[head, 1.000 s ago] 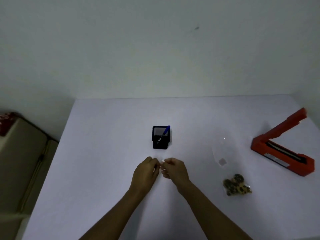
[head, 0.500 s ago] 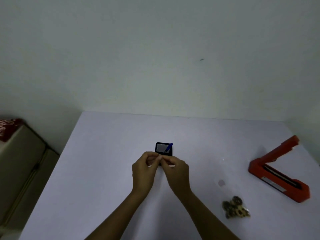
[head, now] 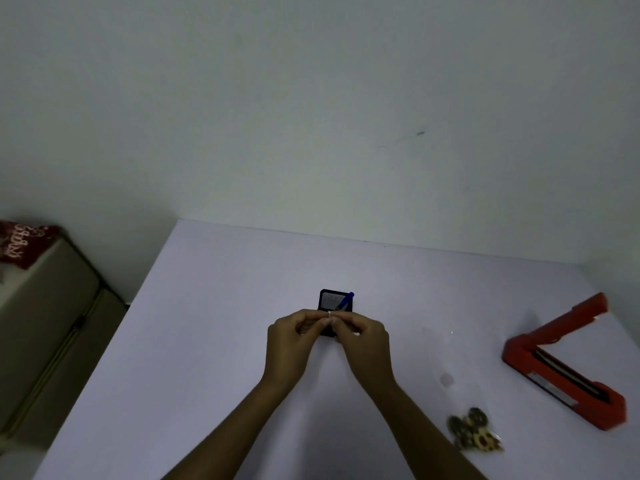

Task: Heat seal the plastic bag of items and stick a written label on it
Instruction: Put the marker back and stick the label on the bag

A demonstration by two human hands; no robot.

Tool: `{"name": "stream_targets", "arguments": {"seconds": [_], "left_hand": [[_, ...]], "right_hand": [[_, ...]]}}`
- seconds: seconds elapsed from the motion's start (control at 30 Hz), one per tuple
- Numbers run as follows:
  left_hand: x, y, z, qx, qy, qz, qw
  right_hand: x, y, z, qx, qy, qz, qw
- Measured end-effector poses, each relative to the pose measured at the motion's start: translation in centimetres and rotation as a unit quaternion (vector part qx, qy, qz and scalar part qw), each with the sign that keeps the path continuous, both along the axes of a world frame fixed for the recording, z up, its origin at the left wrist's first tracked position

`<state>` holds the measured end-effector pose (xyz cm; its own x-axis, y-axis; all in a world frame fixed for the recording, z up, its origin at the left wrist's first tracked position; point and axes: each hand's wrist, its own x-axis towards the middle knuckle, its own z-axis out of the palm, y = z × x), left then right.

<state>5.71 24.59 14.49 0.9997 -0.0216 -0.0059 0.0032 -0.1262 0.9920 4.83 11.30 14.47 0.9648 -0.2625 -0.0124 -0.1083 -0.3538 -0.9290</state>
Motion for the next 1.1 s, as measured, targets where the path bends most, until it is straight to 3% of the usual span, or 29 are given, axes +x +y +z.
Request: {"name": "stream_targets", "arguments": {"seconds": [0.5, 0.83, 1.1], "left_hand": [[-0.7, -0.4, -0.1, 0.065, -0.021, -0.015, 0.998], [-0.8, -1.4, 2.3, -0.057, 0.05, 0.038, 0.996], [-0.8, -1.9, 3.6, -0.106, 0.055, 0.057, 0.991]], "right_hand": [[-0.6, -0.4, 1.0, 0.041, 0.033, -0.001, 0.999], [-1.3, 0.4, 1.7, -0.081, -0.093, -0.034, 0.992], [-1.5, 1.0, 2.2, -0.104, -0.157, -0.069, 0.98]]}}
